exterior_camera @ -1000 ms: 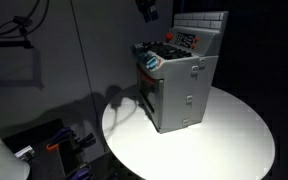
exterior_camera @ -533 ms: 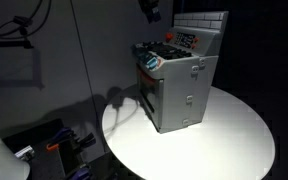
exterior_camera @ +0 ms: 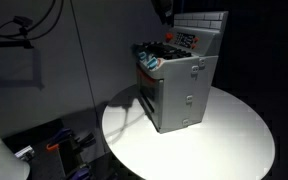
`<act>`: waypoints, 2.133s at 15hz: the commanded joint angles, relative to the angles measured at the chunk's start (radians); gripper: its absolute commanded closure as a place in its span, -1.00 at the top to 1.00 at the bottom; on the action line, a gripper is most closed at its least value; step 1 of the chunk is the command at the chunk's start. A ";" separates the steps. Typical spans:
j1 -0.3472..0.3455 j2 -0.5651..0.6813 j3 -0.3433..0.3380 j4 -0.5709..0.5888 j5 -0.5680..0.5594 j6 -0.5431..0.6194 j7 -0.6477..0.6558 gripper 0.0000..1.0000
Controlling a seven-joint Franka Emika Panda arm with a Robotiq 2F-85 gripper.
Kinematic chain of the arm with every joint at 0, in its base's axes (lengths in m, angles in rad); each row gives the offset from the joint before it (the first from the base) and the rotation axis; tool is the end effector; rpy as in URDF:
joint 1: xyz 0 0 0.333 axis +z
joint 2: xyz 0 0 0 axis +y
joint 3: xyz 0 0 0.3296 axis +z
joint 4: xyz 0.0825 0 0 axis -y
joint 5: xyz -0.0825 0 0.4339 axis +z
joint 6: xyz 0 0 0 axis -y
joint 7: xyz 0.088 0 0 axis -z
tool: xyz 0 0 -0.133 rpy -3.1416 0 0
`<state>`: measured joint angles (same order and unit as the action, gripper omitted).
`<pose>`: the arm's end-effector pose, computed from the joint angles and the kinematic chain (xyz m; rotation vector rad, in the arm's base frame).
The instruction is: Press the top switch on the stove
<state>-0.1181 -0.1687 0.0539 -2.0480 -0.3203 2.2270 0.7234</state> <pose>0.5912 -0.0530 0.5261 2.7648 -0.9082 0.6219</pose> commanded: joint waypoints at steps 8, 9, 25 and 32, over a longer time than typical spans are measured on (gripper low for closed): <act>0.029 0.230 -0.054 0.207 -0.012 0.035 0.048 1.00; 0.034 0.245 -0.061 0.221 -0.018 0.036 0.050 1.00; 0.070 0.291 -0.109 0.242 -0.011 0.052 0.053 1.00; 0.077 0.324 -0.132 0.252 -0.010 0.121 0.064 1.00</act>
<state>-0.0589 0.1318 -0.0569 -1.8297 -0.3239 2.3286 0.7637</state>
